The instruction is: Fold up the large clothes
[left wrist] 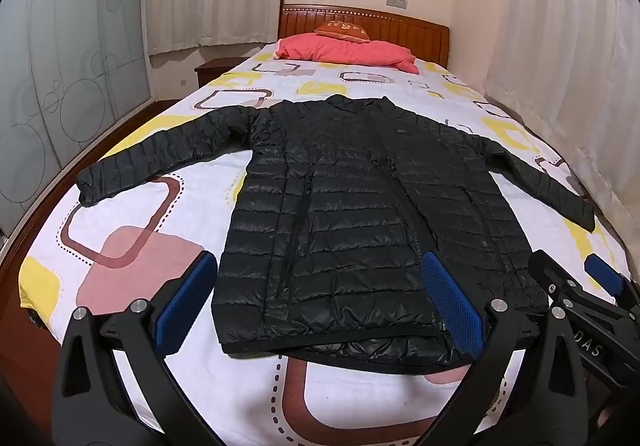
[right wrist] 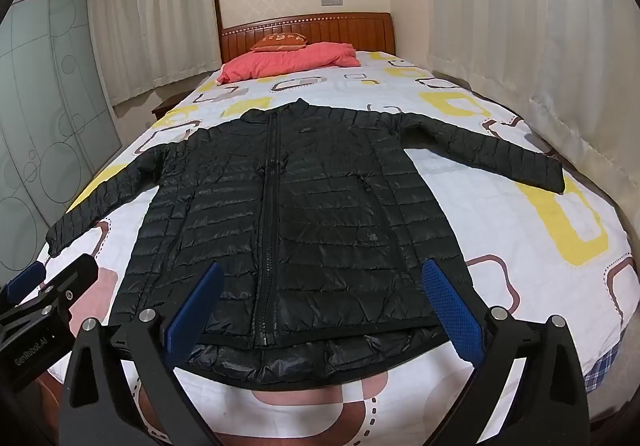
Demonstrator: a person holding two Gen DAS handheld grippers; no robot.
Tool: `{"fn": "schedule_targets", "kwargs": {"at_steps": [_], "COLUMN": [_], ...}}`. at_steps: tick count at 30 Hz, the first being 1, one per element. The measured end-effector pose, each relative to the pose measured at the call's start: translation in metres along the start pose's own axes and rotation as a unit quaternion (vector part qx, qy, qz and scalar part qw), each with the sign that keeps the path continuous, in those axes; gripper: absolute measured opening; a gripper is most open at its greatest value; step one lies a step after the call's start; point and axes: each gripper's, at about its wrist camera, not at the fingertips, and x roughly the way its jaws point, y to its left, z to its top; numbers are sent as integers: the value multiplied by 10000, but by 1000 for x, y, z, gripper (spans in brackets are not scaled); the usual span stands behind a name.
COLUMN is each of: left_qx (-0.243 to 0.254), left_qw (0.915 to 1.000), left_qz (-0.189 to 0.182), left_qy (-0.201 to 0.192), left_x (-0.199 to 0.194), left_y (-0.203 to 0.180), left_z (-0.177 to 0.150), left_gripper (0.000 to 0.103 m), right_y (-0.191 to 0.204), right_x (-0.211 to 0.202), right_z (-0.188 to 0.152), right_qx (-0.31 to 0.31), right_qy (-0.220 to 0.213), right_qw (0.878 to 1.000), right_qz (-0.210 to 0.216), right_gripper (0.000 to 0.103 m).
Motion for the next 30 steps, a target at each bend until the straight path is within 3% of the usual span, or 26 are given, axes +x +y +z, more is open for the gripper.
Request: {"fn": "schedule_targets", "kwargs": {"at_steps": [30], "left_qx": [-53], "left_qw": [10000], "left_qz": [-23], "left_qy": [52], "left_x": [0], "left_y": [0], "left_z": [0], "left_gripper": [101], "right_y": [0], "right_x": [0], "right_z": [0], "right_qx": [9], "right_qy": [5], "right_qw": [10000], "right_qz": [12], "right_gripper": [98]}}
